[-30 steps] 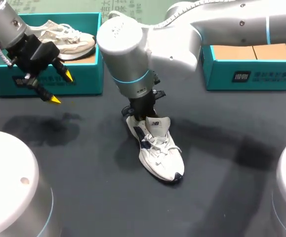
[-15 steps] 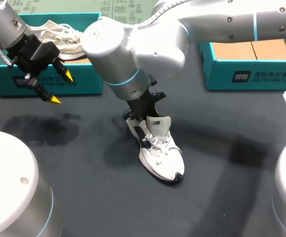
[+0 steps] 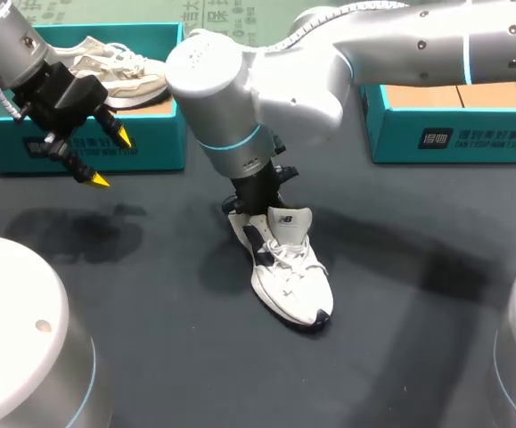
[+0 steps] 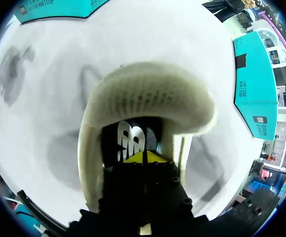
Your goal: Take the shoe out of the shoebox, open the shoe tongue, remove and reinsert the insole, then place the shoe into the shoebox
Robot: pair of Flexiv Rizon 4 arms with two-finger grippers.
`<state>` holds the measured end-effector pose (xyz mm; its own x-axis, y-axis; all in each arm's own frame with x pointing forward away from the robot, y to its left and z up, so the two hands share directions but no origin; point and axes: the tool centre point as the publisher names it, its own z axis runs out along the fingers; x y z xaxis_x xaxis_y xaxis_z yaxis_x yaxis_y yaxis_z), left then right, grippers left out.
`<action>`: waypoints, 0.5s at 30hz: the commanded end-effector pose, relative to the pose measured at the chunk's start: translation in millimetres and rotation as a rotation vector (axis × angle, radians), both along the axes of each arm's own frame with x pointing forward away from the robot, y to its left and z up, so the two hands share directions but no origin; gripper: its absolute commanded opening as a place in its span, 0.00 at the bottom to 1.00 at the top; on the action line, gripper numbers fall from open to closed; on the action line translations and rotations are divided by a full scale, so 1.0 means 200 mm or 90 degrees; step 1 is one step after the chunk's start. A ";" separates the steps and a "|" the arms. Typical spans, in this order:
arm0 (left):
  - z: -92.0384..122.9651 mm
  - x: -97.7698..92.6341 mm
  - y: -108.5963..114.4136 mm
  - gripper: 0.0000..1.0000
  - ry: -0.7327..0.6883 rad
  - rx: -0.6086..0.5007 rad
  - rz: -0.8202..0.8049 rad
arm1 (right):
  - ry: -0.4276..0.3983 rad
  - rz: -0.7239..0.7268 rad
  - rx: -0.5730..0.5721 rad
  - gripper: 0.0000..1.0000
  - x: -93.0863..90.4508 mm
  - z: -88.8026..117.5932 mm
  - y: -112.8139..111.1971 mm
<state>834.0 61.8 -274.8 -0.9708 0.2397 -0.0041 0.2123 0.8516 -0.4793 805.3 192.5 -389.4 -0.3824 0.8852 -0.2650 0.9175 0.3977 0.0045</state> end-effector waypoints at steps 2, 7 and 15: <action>0.00 0.00 0.00 1.00 0.000 0.002 0.000 | -0.009 0.010 0.026 0.00 0.00 0.12 0.00; 0.00 0.00 0.00 1.00 0.000 0.002 0.000 | 0.024 0.024 0.058 0.00 0.03 0.03 0.03; 0.00 0.00 0.00 1.00 0.000 0.002 0.000 | 0.069 0.032 0.082 0.00 0.03 -0.14 0.03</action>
